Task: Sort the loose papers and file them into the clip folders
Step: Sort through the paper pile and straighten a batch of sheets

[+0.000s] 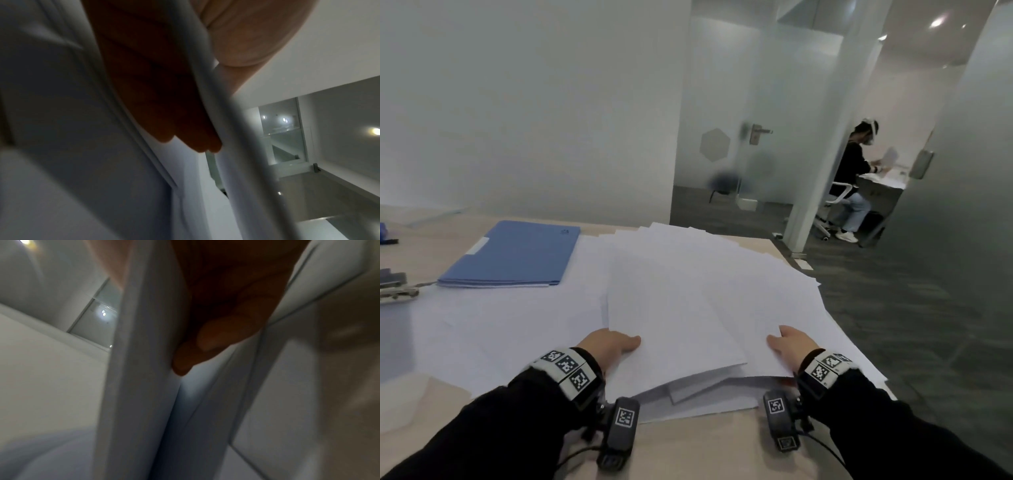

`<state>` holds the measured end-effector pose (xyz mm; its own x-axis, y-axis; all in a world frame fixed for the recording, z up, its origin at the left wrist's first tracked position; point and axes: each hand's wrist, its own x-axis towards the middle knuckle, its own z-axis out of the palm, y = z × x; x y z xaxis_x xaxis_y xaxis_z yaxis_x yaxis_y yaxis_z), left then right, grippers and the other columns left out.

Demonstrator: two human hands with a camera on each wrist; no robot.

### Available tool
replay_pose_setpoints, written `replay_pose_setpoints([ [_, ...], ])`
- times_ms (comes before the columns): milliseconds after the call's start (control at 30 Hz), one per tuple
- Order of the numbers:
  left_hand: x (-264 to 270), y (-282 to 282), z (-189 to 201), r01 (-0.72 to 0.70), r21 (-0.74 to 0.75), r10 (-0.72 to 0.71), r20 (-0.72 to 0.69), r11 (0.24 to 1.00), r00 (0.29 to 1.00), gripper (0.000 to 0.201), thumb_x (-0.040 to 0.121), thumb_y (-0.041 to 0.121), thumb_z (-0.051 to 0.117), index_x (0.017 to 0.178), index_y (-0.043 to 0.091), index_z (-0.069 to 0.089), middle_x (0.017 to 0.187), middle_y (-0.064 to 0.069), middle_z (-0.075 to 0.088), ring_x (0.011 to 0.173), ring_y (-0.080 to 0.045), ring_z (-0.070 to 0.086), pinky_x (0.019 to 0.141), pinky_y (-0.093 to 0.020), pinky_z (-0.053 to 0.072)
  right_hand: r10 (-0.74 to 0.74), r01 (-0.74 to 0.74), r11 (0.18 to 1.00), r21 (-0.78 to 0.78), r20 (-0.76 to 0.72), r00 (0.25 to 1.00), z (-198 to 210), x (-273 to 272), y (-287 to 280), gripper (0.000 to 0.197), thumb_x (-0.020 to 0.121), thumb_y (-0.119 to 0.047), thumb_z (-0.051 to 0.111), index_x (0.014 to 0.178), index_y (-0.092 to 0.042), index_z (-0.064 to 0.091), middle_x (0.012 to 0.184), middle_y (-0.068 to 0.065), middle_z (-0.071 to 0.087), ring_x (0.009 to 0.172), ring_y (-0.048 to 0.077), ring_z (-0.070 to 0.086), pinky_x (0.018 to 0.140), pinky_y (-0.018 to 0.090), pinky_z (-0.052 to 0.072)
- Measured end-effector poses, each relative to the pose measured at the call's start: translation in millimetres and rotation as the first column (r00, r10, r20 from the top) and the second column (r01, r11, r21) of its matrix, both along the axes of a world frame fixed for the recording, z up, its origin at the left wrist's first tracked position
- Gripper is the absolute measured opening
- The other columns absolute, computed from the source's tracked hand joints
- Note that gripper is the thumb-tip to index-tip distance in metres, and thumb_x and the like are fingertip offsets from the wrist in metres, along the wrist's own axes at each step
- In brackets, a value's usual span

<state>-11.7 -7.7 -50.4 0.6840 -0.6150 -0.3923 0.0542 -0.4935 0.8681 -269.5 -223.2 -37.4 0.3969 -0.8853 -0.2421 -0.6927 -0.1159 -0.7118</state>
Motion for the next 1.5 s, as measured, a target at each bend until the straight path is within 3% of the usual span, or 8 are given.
replay_pose_setpoints([
  [133, -31, -15, 12, 0.114, 0.097, -0.122, 0.090, 0.989, 0.988, 0.049, 0.097, 0.025, 0.060, 0.134, -0.006, 0.051, 0.142, -0.018, 0.052, 0.131, -0.031, 0.049, 0.108, -0.031, 0.036, -0.037, 0.016, 0.980, 0.197, 0.106, 0.994, -3, -15, 16, 0.011, 0.091, -0.024, 0.057, 0.082, -0.016, 0.057, 0.089, 0.008, 0.063, 0.088, 0.028, 0.062, 0.092, 0.039, 0.052],
  [267, -49, -20, 18, 0.154, 0.173, -0.176, 0.120, 0.973, 0.977, 0.053, 0.098, 0.035, 0.056, 0.139, 0.002, 0.049, 0.145, -0.012, 0.050, 0.132, -0.025, 0.048, 0.109, -0.026, 0.034, -0.276, 0.145, 0.873, 0.466, 0.227, 0.934, -3, -25, 33, 0.020, 0.088, -0.031, 0.061, 0.083, -0.012, 0.056, 0.063, 0.009, 0.055, 0.053, 0.025, 0.055, 0.053, 0.028, 0.045],
  [433, -57, -24, 8, 0.250, 0.150, -0.267, 0.105, 0.957, 0.958, 0.068, 0.055, 0.044, 0.074, 0.114, 0.010, 0.069, 0.109, -0.007, 0.072, 0.100, -0.025, 0.067, 0.095, -0.036, 0.051, -0.119, -0.007, 0.872, 0.489, 0.226, 0.967, -20, -19, 30, 0.059, 0.049, -0.033, 0.086, 0.095, 0.000, 0.069, 0.098, 0.020, 0.071, 0.089, 0.039, 0.067, 0.083, 0.048, 0.054],
  [667, -58, -16, 9, 0.074, -0.074, -0.081, -0.102, 0.995, 0.991, 0.022, 0.092, 0.024, 0.067, 0.096, 0.004, 0.060, 0.069, -0.009, 0.058, 0.046, -0.021, 0.053, 0.045, -0.022, 0.041, -0.079, -0.027, 0.962, 0.270, 0.371, 0.925, -6, -25, 24, 0.030, 0.064, -0.006, 0.072, 0.094, -0.003, 0.068, 0.097, 0.016, 0.073, 0.094, 0.034, 0.068, 0.097, 0.048, 0.050],
  [933, -27, -5, 15, -0.038, -0.175, 0.018, -0.115, 0.984, 0.993, 0.084, 0.074, 0.058, 0.076, 0.140, 0.016, 0.046, 0.126, -0.002, 0.058, 0.111, -0.021, 0.059, 0.081, -0.037, 0.055, -0.166, -0.082, 0.938, 0.337, 0.645, 0.746, 3, -34, 28, 0.024, 0.089, 0.008, 0.056, 0.107, -0.004, 0.065, 0.101, 0.021, 0.073, 0.090, 0.040, 0.069, 0.084, 0.051, 0.054],
  [1167, -45, 3, 49, -0.074, -0.476, -0.041, -0.226, 0.877, 0.973, 0.029, 0.086, 0.009, 0.072, 0.108, -0.010, 0.068, 0.103, -0.026, 0.072, 0.078, -0.033, 0.073, 0.068, -0.039, 0.062, 0.000, -0.214, 0.946, 0.244, 0.660, 0.751, 16, -21, 43, 0.025, 0.091, 0.001, 0.059, 0.111, -0.010, 0.065, 0.103, 0.014, 0.074, 0.096, 0.038, 0.070, 0.089, 0.054, 0.054],
  [1300, -37, 7, 70, -0.009, -0.588, 0.017, 0.007, 0.809, 1.000, 0.047, 0.065, 0.027, 0.084, 0.104, 0.005, 0.072, 0.099, -0.015, 0.076, 0.089, -0.034, 0.073, 0.090, -0.051, 0.056, 0.104, -0.262, 0.955, 0.136, 0.675, 0.730, 34, -11, 46, 0.035, 0.079, -0.001, 0.070, 0.112, -0.010, 0.066, 0.102, 0.010, 0.075, 0.095, 0.032, 0.071, 0.076, 0.040, 0.057],
  [1500, -36, 11, 94, 0.069, -0.654, 0.042, 0.152, 0.753, 0.987, 0.034, 0.061, 0.031, 0.083, 0.092, 0.019, 0.077, 0.094, -0.004, 0.078, 0.088, -0.026, 0.074, 0.087, -0.044, 0.057, 0.138, -0.235, 0.972, 0.012, 0.778, 0.613, 62, 13, 49, 0.041, 0.068, -0.014, 0.075, 0.108, -0.008, 0.070, 0.105, 0.012, 0.074, 0.100, 0.033, 0.069, 0.092, 0.049, 0.053],
])
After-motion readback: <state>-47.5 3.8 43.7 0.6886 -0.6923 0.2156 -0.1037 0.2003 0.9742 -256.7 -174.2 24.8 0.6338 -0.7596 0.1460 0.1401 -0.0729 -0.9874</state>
